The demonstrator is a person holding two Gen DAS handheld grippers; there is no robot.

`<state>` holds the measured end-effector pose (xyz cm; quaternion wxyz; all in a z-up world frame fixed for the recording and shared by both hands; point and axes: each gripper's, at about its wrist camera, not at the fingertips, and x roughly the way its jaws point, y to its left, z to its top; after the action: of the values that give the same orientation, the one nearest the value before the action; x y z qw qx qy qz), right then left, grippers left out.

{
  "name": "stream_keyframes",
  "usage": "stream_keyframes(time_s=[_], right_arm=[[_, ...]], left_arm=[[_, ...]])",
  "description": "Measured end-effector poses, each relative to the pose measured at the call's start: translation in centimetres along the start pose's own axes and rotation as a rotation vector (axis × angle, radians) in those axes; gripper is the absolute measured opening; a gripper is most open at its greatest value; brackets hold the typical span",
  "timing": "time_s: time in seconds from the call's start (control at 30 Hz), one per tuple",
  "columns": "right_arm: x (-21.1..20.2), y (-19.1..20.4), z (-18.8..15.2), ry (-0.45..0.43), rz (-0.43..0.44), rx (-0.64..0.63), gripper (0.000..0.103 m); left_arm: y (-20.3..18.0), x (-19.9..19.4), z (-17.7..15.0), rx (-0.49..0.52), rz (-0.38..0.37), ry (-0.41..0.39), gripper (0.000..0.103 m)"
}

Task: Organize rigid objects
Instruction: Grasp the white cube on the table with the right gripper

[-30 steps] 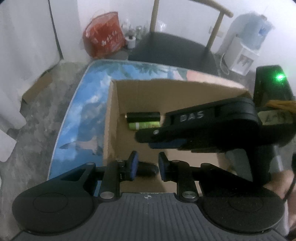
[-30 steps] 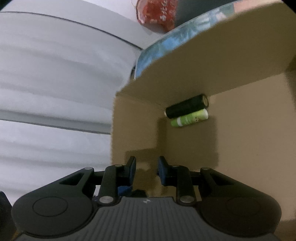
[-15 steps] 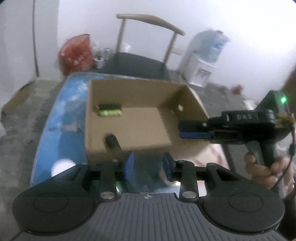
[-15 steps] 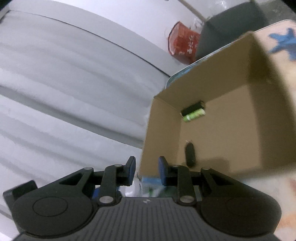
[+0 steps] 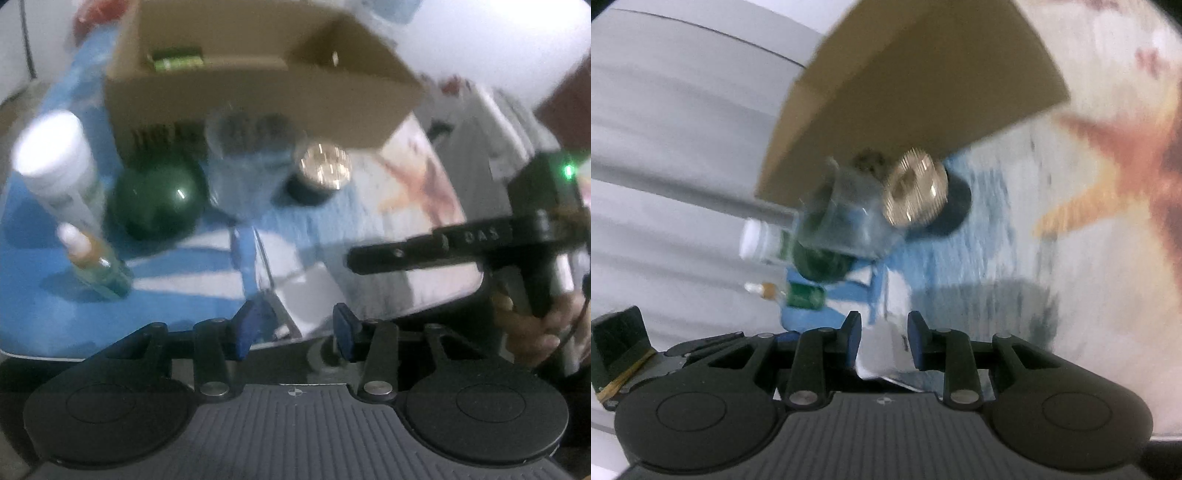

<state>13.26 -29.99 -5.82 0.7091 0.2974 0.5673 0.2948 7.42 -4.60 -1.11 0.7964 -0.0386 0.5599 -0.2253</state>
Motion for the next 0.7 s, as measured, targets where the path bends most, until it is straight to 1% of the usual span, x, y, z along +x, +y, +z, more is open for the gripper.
stream_keyframes(time_s=[0.03,0.1,0.13,0.17,0.2,0.23,0.37,0.47,0.57,0.67,0.7], right_arm=[[0.1,0.1,-0.2,0.013,-0.005,0.003,0.03],[1.2,0.2,-0.4,0.032,-0.019,-0.001,0.03],[0.9,0.4,-0.6,0.038,-0.024,-0.006,0.031],[1.3,0.6,-0.6,0.043,-0.03,-0.012,0.033],[1.6,0.7,-0.6,0.047,-0.035,-0.018,0.037],[0.4,1.1,-1.1,0.051,-0.039,-0.027,0.042],[0.6,1.2,-1.6,0.058,-0.048,-0.051,0.042],[0.6,1.5,-1.6,0.063,-0.059,-0.068,0.042],[0.6,1.8,-1.9,0.064,-0.072,-0.086,0.042],[0.8,2.1,-2.1,0.066,-0.076,-0.104,0.042],[0.8,2.2,-2.2,0.065,-0.077,-0.113,0.042]], left_arm=[[0.0,0.7,-0.1,0.011,-0.004,0.014,0.05],[-0.3,1.5,-0.4,0.034,0.011,0.026,0.054],[-0.5,2.0,-0.7,0.054,0.016,0.034,0.055],[-0.6,2.3,-0.8,0.062,0.02,0.042,0.056],[-0.6,2.4,-0.8,0.068,0.021,0.048,0.056],[-0.6,2.6,-0.8,0.079,0.021,0.055,0.056],[-1.1,3.4,-1.1,0.135,0.049,0.073,0.055],[-1.7,4.0,-1.2,0.183,0.062,0.095,0.053],[-2.2,4.1,-1.3,0.223,0.089,0.088,0.05],[-2.5,4.2,-1.2,0.239,0.096,0.088,0.046],[-2.6,4.2,-1.2,0.244,0.099,0.087,0.042]])
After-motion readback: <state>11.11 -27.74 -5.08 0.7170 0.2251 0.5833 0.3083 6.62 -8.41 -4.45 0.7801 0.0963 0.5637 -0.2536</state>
